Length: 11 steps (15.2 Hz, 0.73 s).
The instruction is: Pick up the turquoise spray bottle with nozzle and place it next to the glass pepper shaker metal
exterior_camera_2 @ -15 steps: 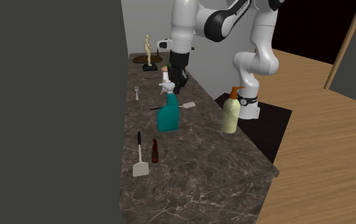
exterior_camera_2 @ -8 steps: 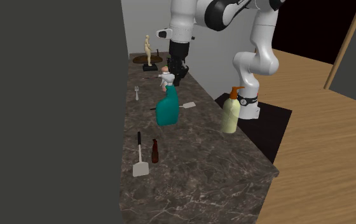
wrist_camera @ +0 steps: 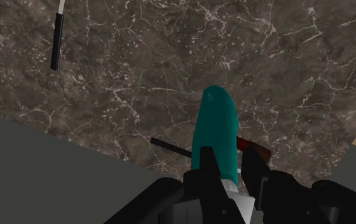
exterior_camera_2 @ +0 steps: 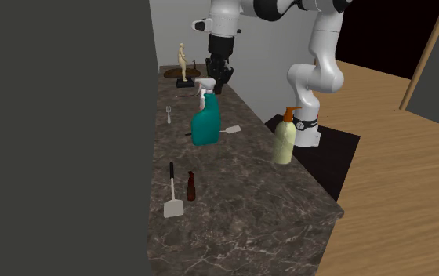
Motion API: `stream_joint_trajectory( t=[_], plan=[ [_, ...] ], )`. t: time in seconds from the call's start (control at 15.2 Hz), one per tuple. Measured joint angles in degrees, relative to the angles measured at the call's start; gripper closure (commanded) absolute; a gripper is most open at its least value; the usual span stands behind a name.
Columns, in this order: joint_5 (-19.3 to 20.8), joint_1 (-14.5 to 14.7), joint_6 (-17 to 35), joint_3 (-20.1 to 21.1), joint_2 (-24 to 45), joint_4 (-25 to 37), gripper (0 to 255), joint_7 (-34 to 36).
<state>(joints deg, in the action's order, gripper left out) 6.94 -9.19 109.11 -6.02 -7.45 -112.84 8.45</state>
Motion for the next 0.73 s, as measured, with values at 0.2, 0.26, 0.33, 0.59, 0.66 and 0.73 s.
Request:
stream_joint_trajectory(
  t=[0.2,0.26,0.33,0.59,0.66,0.73],
  plan=[
    [-0.1,-0.1,-2.3,-0.1,-0.1,2.2,255,-0.4],
    [-0.1,0.0,-2.9,0.0,-0.1,2.9,255,-0.4],
    [-0.1,0.0,-3.9,0.0,-0.1,3.9,255,-0.5],
    [-0.2,0.1,-6.9,0.1,-0.2,6.8,255,-0.7],
    [-0.3,0.1,-7.7,0.1,0.0,7.7,255,-0.7],
    [-0.3,0.1,-8.4,0.2,0.0,8.4,255,-0.8]
  ],
)
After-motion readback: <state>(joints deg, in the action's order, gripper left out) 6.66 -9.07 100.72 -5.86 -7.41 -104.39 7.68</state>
